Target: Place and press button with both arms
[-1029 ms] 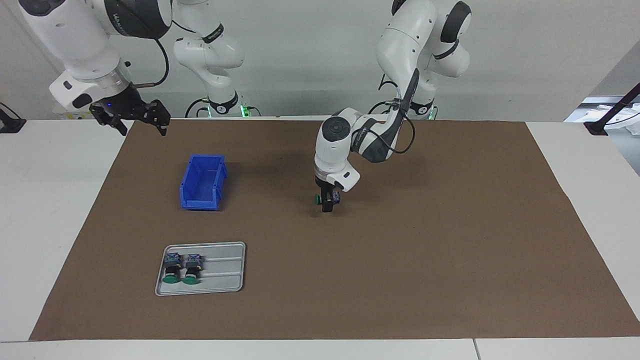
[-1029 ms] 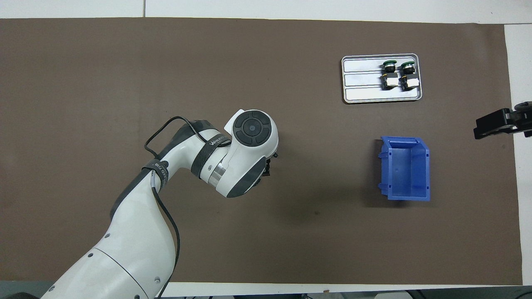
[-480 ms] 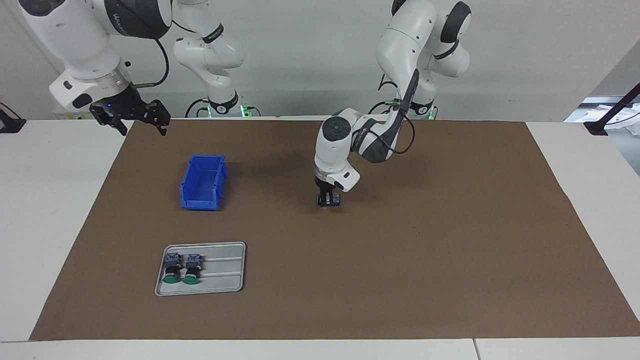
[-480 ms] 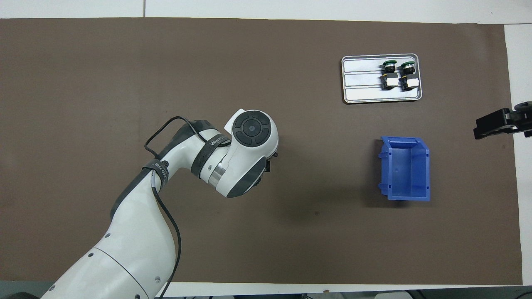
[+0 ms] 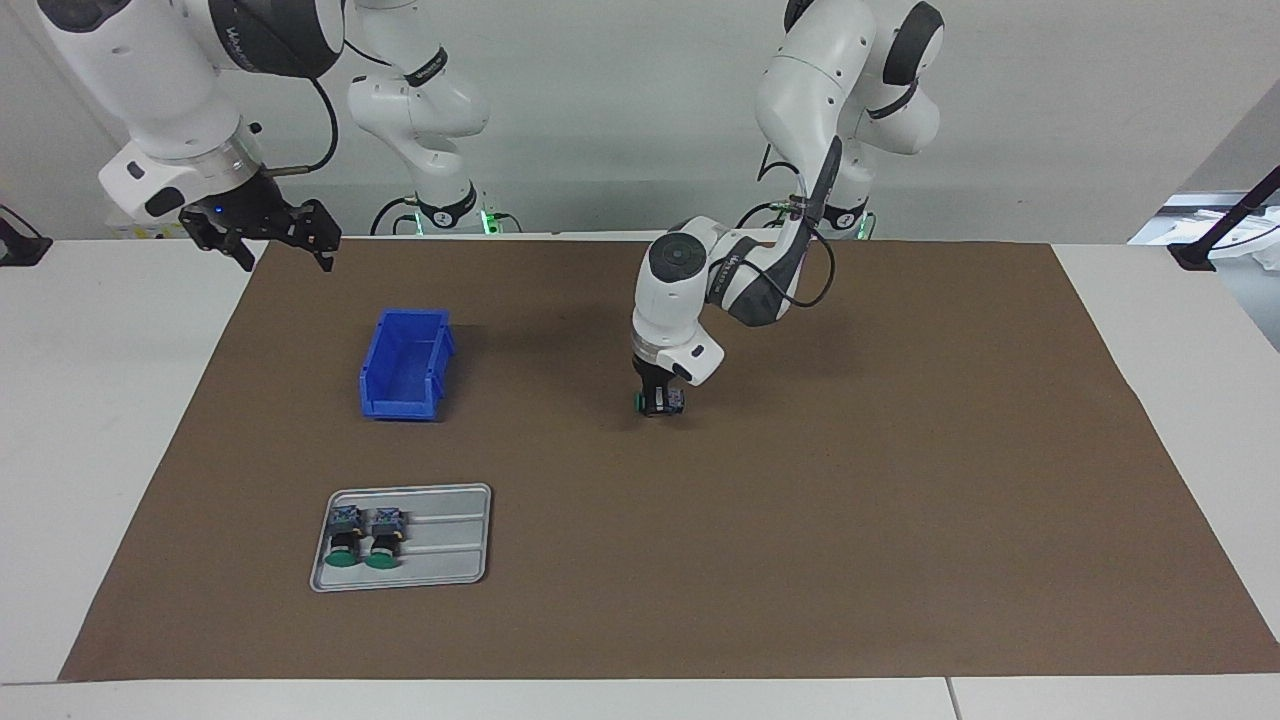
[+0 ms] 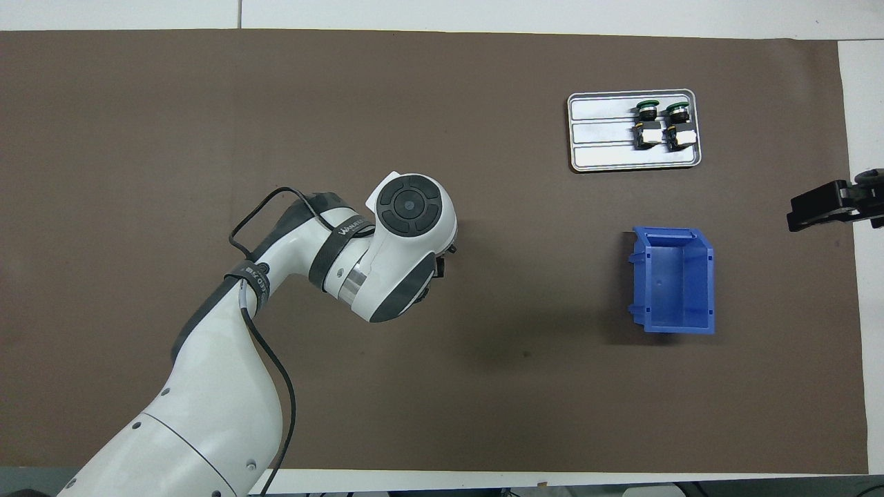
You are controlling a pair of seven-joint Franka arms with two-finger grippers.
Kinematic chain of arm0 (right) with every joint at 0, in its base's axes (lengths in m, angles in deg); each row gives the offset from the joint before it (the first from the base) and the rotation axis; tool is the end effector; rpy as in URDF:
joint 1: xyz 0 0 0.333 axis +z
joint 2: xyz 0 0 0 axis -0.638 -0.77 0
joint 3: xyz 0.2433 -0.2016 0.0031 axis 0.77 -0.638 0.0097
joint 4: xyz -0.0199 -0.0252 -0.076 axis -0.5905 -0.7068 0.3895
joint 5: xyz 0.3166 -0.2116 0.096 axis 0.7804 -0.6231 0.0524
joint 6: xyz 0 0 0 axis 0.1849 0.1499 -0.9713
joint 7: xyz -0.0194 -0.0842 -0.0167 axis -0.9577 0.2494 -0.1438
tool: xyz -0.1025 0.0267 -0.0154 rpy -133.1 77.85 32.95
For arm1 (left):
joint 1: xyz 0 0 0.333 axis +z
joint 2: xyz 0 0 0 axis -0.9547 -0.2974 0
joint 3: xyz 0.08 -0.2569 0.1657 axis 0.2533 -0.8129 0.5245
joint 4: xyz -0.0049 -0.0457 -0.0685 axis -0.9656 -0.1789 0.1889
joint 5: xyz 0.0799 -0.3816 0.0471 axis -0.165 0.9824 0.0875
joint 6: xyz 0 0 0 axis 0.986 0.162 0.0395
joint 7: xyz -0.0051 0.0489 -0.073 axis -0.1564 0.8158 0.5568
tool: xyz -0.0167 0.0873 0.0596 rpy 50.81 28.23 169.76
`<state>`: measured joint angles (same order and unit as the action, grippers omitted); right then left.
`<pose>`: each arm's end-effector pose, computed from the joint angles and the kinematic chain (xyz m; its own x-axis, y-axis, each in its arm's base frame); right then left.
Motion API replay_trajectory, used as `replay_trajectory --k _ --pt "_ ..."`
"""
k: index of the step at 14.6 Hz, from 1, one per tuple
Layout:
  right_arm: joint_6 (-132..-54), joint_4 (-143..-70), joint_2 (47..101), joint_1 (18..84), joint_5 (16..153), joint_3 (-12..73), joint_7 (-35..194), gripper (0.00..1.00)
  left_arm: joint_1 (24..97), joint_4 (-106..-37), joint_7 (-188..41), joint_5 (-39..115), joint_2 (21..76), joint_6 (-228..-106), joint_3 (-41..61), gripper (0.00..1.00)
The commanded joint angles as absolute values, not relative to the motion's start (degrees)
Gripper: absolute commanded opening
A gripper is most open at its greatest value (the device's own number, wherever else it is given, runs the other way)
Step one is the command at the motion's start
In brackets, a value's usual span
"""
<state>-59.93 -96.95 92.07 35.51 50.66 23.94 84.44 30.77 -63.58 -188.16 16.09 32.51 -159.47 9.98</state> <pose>0.5268 -0.0344 0.6066 0.9916 0.0009 -0.1295 0.0067 -0.9990 0.0444 0.4725 -0.4663 0.3166 0.0437 0.9950 -0.0895 0.9990 -0.0430 0.0099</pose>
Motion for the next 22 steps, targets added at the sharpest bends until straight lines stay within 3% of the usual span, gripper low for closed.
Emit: replay_trajectory --k 1,4,7,14,18,22 --pt "-59.3 -97.1 92.6 35.0 51.1 24.2 83.3 0.99 33.0 -66.6 -185.8 15.8 37.8 -158.4 10.2 0.23" --pt "-59.3 -97.1 92.6 35.0 51.1 24.2 83.3 0.99 36.4 -71.6 -184.1 16.2 42.5 -160.2 9.9 0.23" --pt "-59.3 -97.1 92.6 35.0 51.1 24.2 83.3 0.99 38.3 -76.1 -182.8 20.1 43.9 -166.5 9.7 0.22" --pt "-59.3 -97.1 92.6 35.0 51.1 24.2 83.3 0.99 40.9 -77.8 -167.0 43.2 44.5 -171.9 9.7 0.19" --pt "-59.3 -97.1 92.6 35.0 51.1 24.2 83.3 0.99 41.7 -80.2 -142.7 62.3 46.0 -170.4 9.7 0.13" --pt "-59.3 -97.1 92.6 35.0 51.1 24.2 83.3 0.99 46.0 -81.4 -129.3 66.3 47.6 -160.7 9.9 0.12"
